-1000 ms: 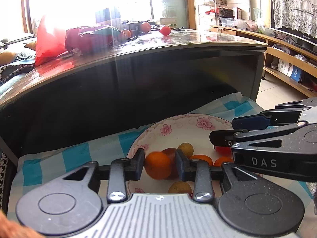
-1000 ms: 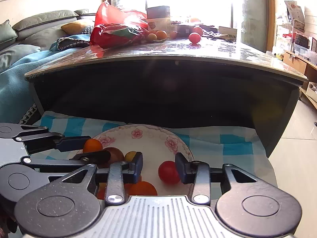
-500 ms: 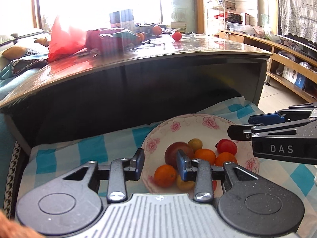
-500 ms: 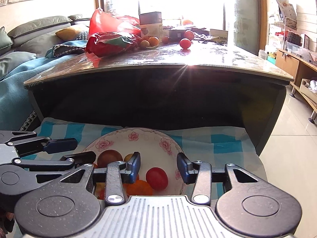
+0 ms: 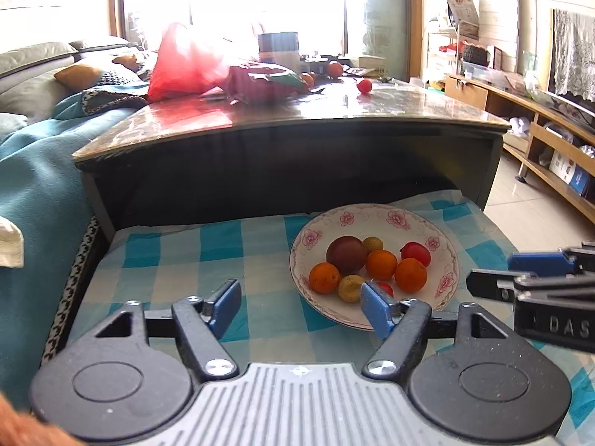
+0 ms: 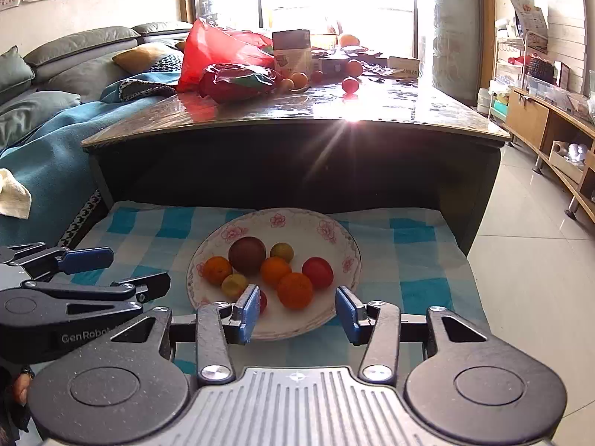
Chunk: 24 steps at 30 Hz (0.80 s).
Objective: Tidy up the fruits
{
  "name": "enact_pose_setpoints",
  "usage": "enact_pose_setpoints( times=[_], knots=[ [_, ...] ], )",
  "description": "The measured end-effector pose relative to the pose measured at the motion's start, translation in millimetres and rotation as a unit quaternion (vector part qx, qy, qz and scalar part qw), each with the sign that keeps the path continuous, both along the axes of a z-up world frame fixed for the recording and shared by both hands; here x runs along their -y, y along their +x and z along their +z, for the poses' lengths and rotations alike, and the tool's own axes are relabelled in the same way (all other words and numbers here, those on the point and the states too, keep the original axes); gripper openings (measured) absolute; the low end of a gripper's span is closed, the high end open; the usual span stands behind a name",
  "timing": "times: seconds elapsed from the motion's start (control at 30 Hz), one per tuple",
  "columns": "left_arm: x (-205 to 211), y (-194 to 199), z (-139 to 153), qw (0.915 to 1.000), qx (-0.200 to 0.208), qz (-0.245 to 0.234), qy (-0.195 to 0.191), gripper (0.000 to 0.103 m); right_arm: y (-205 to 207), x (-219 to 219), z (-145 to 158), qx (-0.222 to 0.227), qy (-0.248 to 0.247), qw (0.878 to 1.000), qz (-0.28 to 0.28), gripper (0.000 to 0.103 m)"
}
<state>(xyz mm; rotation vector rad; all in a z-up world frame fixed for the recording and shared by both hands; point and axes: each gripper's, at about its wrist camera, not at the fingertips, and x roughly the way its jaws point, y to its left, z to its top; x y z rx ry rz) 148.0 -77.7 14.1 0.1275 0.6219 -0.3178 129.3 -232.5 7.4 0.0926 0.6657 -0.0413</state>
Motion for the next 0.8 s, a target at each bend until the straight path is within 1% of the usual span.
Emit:
enact_pose_setpoints(
  times=[0.07, 0.2, 0.4, 0.7, 0.8],
  knots=[
    [0, -7, 4, 1.0, 0.004, 0.003, -0.001, 0.086, -9, -2, 1, 0.0, 0.004, 1.0, -0.001, 0.041],
    [1, -22, 7, 0.9999, 0.01, 0.003, 0.003, 0.087, -22, -3, 3, 0.002, 0.009, 1.0, -0.004, 0.042],
    [0, -31, 8, 0.9999, 0.007, 0.009, 0.0, 0.088, -34, 1, 7, 0.008, 0.017, 1.0, -0.019, 0.042],
    [-1, -36, 8, 0.9999, 0.006, 0.015, -0.001, 0.089, -37, 2, 4, 0.005, 0.019, 0.999, -0.027, 0.043],
    [-2, -37, 8, 0.9998, 0.006, 0.019, -0.003, 0.09, -37, 1, 4, 0.005, 0.018, 0.999, -0.027, 0.045]
  ],
)
